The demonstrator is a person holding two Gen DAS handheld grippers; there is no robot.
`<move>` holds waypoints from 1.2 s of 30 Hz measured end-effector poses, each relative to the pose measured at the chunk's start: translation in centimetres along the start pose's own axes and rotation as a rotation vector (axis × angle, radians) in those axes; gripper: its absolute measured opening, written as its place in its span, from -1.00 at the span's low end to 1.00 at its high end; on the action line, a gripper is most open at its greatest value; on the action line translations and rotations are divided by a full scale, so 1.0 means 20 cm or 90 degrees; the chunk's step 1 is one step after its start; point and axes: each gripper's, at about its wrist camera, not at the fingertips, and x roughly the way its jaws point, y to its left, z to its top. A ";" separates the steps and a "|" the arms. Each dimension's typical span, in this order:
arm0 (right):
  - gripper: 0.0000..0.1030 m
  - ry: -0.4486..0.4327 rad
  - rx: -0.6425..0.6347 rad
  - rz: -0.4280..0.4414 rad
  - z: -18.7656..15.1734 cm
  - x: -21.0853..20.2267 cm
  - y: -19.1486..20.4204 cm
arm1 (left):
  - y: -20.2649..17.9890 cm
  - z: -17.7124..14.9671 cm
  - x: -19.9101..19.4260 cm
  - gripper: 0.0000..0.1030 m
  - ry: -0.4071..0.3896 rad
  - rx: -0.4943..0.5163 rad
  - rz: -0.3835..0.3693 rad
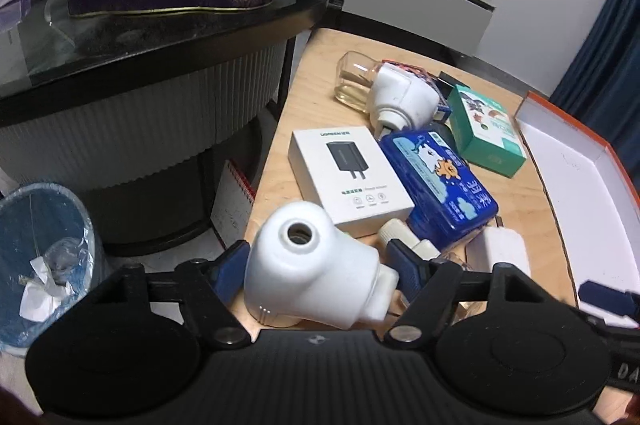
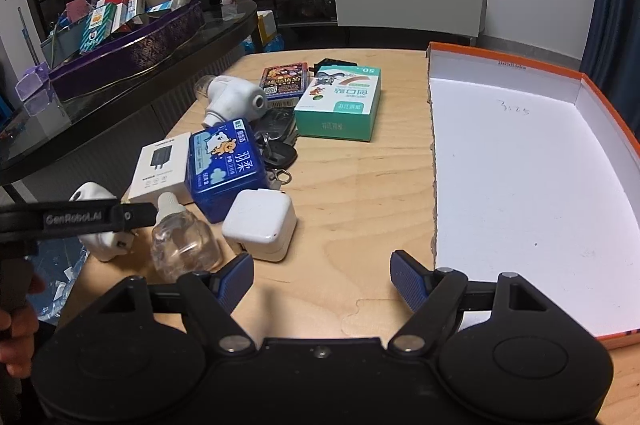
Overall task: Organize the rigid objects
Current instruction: 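Close the left tool on the white diffuser while the right tool closes on the white charger, then lift and carry the diffuser with the left tool while the right tool carries the charger to the orange-rimmed box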
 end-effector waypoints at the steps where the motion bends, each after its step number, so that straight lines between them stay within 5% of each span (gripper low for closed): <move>1: 0.73 0.001 0.001 0.001 0.00 0.01 0.00 | -0.01 -0.01 0.00 0.47 -0.001 0.007 0.001; 23: 0.70 0.063 -0.010 0.035 0.17 0.25 0.14 | -0.04 -0.04 -0.12 0.47 -0.039 0.009 -0.011; 25: 0.36 0.061 -0.025 0.019 0.16 0.26 0.13 | -0.03 -0.04 -0.12 0.47 -0.041 0.006 -0.012; 36: 0.36 0.026 -0.030 0.018 0.14 0.13 0.00 | -0.12 -0.03 -0.15 0.46 -0.048 0.037 -0.021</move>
